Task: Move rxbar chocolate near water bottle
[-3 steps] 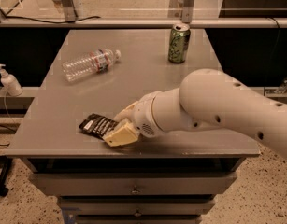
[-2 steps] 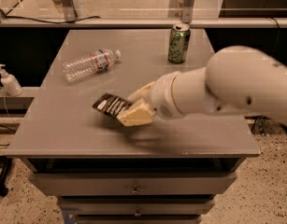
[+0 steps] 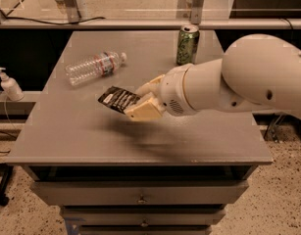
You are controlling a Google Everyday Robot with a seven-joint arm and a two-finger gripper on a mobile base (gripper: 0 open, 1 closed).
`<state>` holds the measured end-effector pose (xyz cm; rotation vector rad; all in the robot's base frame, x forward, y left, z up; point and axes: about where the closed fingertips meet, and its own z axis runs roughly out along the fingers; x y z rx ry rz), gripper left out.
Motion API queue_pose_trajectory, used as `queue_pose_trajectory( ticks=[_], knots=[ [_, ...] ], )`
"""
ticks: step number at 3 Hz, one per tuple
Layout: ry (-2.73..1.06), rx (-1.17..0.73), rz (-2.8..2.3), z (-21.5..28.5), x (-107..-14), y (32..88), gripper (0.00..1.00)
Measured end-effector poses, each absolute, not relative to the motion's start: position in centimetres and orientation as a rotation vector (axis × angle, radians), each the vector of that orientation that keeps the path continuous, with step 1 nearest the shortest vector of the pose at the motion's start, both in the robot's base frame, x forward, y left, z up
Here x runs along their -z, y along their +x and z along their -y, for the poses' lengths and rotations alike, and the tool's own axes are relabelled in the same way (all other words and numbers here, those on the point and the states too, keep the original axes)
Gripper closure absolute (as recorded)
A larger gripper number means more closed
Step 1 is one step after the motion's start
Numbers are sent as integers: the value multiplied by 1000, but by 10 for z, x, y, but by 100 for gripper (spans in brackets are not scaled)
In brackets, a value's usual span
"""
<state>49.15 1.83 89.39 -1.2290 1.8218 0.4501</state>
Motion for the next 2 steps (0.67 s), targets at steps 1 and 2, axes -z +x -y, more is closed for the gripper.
queue_pose_trajectory(
  ticks=[1,2],
  knots=[
    [-1246,-389,-1833,-14,-892,502,100],
    [-1269,-295,-1848,-11,-887,538,100]
  ],
)
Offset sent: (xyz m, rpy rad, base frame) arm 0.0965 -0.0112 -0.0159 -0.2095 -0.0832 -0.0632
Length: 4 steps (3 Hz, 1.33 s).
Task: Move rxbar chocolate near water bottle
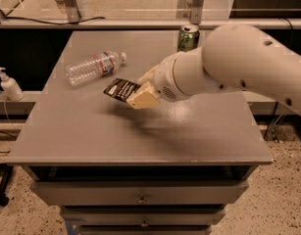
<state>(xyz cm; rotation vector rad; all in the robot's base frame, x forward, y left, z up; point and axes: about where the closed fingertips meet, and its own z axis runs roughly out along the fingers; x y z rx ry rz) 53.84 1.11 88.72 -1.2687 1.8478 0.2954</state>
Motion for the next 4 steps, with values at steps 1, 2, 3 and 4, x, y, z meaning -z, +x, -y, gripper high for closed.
queue_pose_trajectory(
  ticks=[1,2,3,4],
  knots=[
    [-1291,-234,-1856,-12,-878,577,100],
    [-1301,-203,-1866,-17,-865,613,100],
    [-1305,-201,-1877,-24,-849,637,100],
    [-1301,-200,-1888,-27,-838,651,100]
  ],
)
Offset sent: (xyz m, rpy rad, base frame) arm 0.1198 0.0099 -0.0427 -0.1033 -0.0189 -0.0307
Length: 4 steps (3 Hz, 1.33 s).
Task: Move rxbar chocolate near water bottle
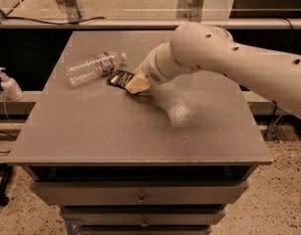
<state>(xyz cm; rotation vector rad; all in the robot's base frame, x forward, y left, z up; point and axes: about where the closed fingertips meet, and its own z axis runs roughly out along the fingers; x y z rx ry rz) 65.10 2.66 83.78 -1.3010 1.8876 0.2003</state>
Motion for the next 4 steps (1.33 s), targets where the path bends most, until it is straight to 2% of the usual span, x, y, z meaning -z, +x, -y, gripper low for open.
queue_pose_trajectory(
  ticks=[1,4],
  knots=[
    [-1298,-204,-1892,-28,-836,655,84],
    [-1298,-204,-1892,-28,-837,655,13]
  ],
)
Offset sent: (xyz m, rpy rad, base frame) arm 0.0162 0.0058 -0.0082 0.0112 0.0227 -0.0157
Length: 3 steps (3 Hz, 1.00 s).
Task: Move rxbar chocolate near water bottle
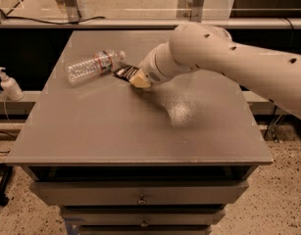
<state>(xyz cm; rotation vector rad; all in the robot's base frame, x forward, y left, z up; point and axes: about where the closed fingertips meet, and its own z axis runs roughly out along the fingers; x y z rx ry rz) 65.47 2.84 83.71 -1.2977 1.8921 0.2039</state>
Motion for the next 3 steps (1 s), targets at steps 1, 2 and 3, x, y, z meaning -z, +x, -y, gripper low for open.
queue_pose_trajectory(
  ticks=[1,2,3],
  knots=[
    [-1298,-231,-1892,-37,-839,656,0],
    [-1293,-256,-1898,-39,-842,653,0],
    [-1260,-315,-1898,-33,-851,640,0]
  ],
)
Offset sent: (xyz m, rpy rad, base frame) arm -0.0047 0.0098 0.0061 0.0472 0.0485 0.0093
